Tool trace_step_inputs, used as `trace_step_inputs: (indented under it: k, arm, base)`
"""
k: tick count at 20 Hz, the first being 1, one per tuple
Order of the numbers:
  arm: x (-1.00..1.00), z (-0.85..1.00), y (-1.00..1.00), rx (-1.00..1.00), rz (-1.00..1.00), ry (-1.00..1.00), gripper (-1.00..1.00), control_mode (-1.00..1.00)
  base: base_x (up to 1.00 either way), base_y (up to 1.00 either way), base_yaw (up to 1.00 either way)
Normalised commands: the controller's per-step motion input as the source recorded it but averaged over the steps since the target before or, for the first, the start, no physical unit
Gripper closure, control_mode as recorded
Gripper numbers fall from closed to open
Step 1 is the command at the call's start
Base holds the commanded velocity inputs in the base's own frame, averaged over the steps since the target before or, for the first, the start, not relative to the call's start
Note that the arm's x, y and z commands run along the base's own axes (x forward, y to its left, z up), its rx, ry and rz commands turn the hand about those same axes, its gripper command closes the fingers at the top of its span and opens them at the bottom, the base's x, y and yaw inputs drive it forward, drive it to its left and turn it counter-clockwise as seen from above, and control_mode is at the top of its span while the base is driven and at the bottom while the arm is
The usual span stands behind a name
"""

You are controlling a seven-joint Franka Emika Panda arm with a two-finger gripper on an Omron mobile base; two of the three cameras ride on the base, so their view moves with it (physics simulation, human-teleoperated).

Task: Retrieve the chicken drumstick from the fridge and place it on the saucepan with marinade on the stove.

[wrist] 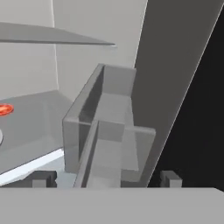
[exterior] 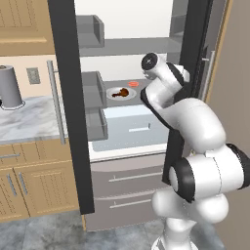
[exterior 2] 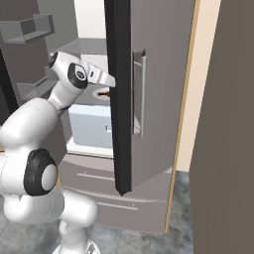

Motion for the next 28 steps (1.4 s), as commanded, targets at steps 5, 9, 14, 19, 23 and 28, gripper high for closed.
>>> trace_step_inputs:
  k: [5, 9, 14, 19, 23, 28]
  arm:
    - [-0.16, -0.22, -0.95, -0.05, -0.29, 0.09, -1.0, -1.0]
    - [-0.47, -0.23, -1.0, -0.02, -0.34, 0.11, -1.0, -1.0]
    - [-0.78, -0.25, -1.0, 0.0, -0.3, 0.01, -1.0, -1.0]
    - [-0.89, -0.2, -1.0, 0.0, -0.26, 0.0, -1.0, -1.0]
    - [-0.77, -0.17, -1.0, 0.0, -0.26, 0.0, -1.0, -1.0]
    - [-0.19, -0.12, -1.0, 0.0, -0.28, 0.0, -1.0, -1.0]
  base:
    - [0.0, 0.0, 0.0]
    - [0.0, 0.0, 0.0]
    - [0.0, 0.0, 0.0]
    - [0.0, 0.0, 0.0]
    - [0.0, 0.0, 0.0]
    - [0.0, 0.0, 0.0]
